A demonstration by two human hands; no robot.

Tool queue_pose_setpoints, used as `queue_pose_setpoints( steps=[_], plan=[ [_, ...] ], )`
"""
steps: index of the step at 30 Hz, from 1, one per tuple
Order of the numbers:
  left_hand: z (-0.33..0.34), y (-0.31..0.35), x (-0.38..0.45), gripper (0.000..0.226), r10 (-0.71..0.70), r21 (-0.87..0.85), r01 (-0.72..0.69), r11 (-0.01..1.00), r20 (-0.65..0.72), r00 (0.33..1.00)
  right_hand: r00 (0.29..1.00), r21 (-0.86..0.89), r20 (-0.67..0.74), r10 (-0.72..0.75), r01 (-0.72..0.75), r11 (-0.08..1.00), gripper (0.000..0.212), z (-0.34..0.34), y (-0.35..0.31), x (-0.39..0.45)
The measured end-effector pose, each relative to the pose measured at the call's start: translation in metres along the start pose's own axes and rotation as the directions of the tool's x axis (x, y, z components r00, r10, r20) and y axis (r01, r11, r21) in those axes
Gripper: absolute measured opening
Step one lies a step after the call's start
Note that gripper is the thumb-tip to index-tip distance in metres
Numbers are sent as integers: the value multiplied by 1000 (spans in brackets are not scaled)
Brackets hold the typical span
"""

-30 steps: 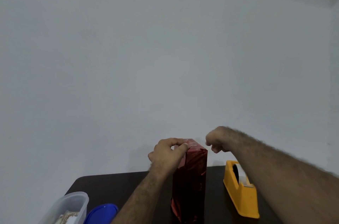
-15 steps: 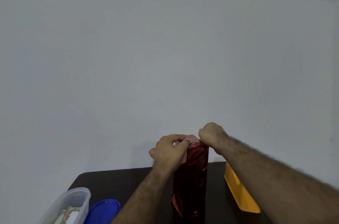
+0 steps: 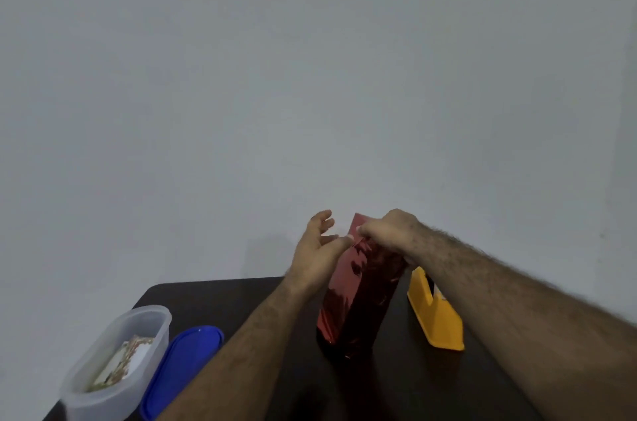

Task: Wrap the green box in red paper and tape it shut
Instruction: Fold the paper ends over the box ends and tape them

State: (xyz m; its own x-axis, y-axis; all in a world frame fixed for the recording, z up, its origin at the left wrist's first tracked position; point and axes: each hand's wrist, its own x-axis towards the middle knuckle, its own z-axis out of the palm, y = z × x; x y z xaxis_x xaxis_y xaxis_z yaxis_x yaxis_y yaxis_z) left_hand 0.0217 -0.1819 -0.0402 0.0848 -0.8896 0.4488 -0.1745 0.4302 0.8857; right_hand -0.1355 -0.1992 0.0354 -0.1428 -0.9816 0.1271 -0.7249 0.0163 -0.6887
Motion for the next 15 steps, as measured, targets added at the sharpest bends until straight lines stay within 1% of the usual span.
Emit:
queue_pose_setpoints(
  steps=[1, 2, 3, 4, 5, 6, 7, 8, 9, 10, 11, 12, 13, 15],
  plan=[
    [1, -4, 1, 39, 47, 125, -33, 992, -110, 993, 999, 86, -34, 18, -15, 996, 40, -3, 7, 2],
    [1, -5, 0, 25, 112, 218, -64, 974, -216, 970, 997, 207, -59, 42, -29, 978, 43, -5, 14, 4],
    [2, -8, 1, 32, 189, 295, -100, 950, -291, 938, 995, 351, -75, 66, -36, 936, 51, -6, 21, 6],
    [2, -11, 2, 49, 269, 374, -141, 917, -316, 910, 992, 482, -91, 83, -29, 876, 60, -5, 28, 7],
    [2, -11, 2, 61, 330, 456, -165, 875, -313, 891, 989, 581, -117, 86, -2, 814, 67, -2, 34, 8],
    [2, -11, 1, 69, 367, 532, -168, 830, -295, 882, 984, 652, -159, 78, 45, 757, 69, 2, 40, 6],
    [5, -10, 2, 75, 355, 582, -138, 802, -277, 893, 974, 696, -214, 69, 103, 710, 67, 7, 44, 4],
    [6, -14, 1, 80, 288, 597, -77, 798, -267, 920, 962, 730, -262, 78, 144, 668, 66, 14, 47, -1],
    [10, -15, 1, 84, 188, 569, -11, 822, -253, 949, 952, 765, -293, 91, 176, 619, 67, 21, 50, -7],
    [14, -16, 0, 89, 66, 476, 51, 878, -225, 972, 947, 797, -311, 83, 212, 566, 69, 29, 52, -11],
    [18, -17, -1, 91, -56, 311, 109, 944, -174, 983, 949, 831, -307, 66, 234, 505, 70, 38, 55, -15],
    [20, -18, -1, 93, -153, 100, 164, 981, -107, 982, 953, 857, -300, 42, 250, 451, 73, 48, 57, -20],
    [21, -20, 1, 93, -218, -89, 213, 973, -52, 974, 956, 869, -294, 17, 259, 422, 76, 60, 62, -22],
    [16, -24, 5, 92, -295, -327, 277, 904, -3, 956, 962, 877, -270, -42, 264, 401, 88, 83, 72, -26]
  ],
)
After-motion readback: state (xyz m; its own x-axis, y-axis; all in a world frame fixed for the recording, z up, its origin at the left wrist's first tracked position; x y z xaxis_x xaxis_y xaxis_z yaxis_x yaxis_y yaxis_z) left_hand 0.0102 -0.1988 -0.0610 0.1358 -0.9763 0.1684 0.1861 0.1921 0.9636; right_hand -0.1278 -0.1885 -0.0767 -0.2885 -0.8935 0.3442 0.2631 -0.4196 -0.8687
